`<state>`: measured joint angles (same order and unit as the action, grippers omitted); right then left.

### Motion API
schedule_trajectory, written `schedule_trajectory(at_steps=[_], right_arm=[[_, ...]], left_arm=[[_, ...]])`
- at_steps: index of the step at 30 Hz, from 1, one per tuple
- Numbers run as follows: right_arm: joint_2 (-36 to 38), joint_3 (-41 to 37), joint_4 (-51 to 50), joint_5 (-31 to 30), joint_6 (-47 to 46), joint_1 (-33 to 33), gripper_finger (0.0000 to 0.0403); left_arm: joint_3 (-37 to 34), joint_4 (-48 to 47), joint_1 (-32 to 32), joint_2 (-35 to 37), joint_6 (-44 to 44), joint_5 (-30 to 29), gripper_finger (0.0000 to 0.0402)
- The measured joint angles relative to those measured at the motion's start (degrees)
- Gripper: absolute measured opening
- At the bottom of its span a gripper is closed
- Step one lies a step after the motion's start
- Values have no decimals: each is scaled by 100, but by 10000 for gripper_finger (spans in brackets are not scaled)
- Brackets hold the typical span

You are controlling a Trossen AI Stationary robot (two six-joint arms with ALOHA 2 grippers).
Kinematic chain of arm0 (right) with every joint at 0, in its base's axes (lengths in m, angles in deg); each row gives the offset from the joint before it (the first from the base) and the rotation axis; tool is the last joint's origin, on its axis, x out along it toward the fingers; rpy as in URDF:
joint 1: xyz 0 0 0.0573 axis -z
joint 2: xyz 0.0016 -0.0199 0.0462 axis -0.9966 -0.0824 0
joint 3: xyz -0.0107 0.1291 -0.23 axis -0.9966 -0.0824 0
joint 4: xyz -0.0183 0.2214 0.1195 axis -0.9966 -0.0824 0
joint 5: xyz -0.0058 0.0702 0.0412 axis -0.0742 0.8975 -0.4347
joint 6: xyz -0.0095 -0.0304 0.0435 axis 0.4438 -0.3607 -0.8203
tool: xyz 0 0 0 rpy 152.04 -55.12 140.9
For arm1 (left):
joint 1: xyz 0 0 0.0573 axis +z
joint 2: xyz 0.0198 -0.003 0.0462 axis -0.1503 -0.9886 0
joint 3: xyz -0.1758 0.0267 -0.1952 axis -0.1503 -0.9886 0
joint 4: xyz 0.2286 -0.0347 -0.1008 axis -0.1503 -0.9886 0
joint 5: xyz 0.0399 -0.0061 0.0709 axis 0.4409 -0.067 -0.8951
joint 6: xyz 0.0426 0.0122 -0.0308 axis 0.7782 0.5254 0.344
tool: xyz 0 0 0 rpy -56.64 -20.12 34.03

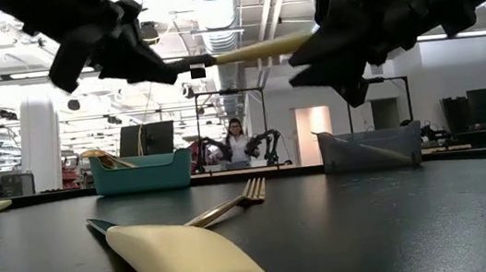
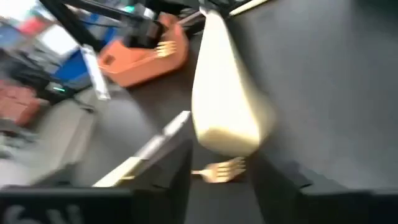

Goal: Sort silverware by color (type)
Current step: Put the yellow table knife into the black bin

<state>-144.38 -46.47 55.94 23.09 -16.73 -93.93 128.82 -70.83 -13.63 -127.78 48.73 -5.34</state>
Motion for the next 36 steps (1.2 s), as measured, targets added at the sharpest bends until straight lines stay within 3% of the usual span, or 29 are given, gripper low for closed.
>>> schedule_trajectory(at_steps=[6,15,19,22,25,31,36], right_arm=[[315,4,-491,-1137,957,-204,263],[1512,116,-1286,-2861,1966,-568,280],[1829,142,-1303,-2792,1994,-636,280],[1697,140,-1218,-2312,1756,-591,280],[1306,138,-1031,-2008,1537,-545,281],[422,462,-1068,-1960,1528,-545,281],[-199,1078,-1824,-1909,1715,-506,281]], left_arm=[[-20,-376,190,-5,-1157,803,0],[-23,-753,606,-16,-1756,2208,0],[-23,-649,722,-61,-1772,2543,0],[-23,-318,806,-175,-1774,2730,0],[-23,47,875,-365,-1760,2856,0],[231,153,1055,-866,-1726,2964,0],[670,115,1184,-1277,-1515,3033,0]])
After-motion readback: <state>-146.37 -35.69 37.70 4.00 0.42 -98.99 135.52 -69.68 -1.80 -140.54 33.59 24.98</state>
